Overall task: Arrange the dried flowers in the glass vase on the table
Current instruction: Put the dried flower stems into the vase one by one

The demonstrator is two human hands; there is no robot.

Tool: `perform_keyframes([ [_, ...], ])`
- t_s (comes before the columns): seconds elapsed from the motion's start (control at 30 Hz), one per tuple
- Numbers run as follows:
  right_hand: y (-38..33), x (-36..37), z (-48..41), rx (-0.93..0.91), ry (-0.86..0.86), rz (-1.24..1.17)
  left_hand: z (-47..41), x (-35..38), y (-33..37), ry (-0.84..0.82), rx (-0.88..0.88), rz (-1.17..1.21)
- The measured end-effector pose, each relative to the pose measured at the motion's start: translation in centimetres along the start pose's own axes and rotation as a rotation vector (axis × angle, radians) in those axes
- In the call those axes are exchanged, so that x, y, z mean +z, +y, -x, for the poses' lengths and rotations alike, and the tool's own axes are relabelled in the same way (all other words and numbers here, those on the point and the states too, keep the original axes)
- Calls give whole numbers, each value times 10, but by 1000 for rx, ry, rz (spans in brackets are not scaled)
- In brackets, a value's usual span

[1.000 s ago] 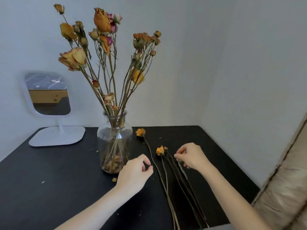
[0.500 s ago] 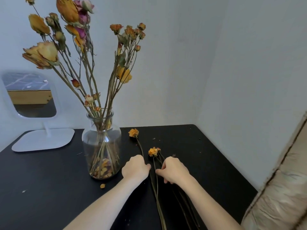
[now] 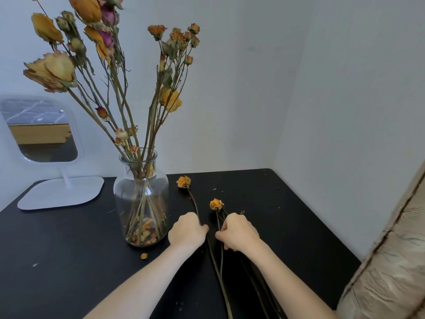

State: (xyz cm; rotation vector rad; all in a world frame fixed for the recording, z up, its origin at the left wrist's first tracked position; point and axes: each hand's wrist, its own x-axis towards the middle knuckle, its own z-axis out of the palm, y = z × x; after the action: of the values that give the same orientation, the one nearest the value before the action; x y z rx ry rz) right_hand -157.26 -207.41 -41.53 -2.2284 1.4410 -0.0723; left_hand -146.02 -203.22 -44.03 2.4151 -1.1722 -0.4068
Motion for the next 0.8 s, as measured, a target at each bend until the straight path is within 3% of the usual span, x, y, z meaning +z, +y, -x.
perform_keyframes([
  [0.37, 20, -39, 6, -133, 292, -271, 0, -2, 5, 30, -35, 7],
  [0.8, 31, -46, 18, -139, 383, -327, 2, -14, 14, -10, 1, 36],
])
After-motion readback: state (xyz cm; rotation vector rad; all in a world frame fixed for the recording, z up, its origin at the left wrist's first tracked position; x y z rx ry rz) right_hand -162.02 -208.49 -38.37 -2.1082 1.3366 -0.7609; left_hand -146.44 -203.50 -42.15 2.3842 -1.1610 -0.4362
